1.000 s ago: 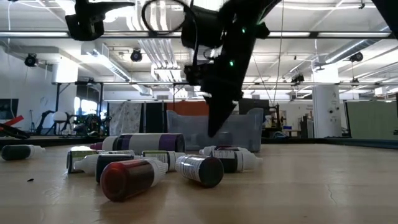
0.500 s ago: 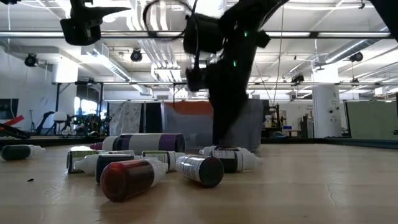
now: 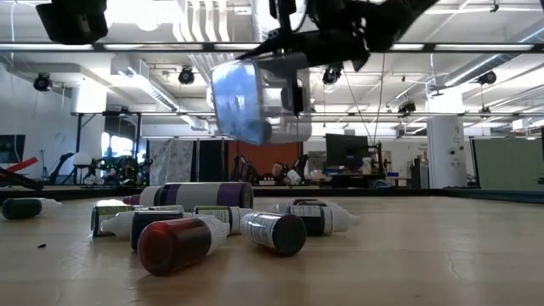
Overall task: Pick & Place food coloring
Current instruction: Remove the large black food coloring bottle from the black bin
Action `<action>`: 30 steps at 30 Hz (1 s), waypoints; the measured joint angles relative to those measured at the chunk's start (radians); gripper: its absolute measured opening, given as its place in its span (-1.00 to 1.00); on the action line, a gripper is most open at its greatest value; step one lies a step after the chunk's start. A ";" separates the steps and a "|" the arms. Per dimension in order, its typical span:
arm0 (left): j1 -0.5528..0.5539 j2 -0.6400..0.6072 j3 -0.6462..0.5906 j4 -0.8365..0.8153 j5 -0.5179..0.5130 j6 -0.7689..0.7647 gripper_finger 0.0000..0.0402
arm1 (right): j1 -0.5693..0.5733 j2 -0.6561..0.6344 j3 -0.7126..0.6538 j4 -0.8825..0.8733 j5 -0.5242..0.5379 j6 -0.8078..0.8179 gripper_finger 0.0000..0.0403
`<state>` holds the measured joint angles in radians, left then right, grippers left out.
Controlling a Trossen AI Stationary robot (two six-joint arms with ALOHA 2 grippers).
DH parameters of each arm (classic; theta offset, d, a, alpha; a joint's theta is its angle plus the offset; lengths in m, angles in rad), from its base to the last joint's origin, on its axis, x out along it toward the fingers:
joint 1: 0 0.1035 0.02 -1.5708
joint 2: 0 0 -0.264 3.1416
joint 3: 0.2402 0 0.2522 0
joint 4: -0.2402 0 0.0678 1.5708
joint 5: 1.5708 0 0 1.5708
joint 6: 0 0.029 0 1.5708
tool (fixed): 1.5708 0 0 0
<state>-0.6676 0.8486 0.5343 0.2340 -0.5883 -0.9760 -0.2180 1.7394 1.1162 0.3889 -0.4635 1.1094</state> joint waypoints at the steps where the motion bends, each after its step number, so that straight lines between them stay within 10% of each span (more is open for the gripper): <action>1: -0.005 0.000 0.000 0.000 -0.010 0.000 0.37 | 0.004 0.013 -0.037 0.126 0.017 0.076 -0.96; 9: -0.010 0.000 0.000 -0.005 -0.027 -0.002 0.37 | 0.051 0.294 -0.211 1.169 0.445 0.542 -0.96; 20: -0.010 0.000 0.000 -0.003 -0.027 -0.020 0.37 | 0.087 0.389 -0.104 1.152 0.342 0.544 -0.96; 24: -0.010 0.000 0.000 -0.005 -0.027 -0.021 0.37 | 0.057 0.281 -0.053 0.792 0.165 0.289 -0.96; 30: -0.010 0.000 0.000 -0.005 -0.027 -0.022 0.37 | 0.042 0.099 0.236 -0.583 0.304 -0.429 -0.96</action>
<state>-0.6781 0.8486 0.5343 0.2291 -0.6155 -0.9981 -0.1758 1.8388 1.3526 -0.1938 -0.1595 0.6808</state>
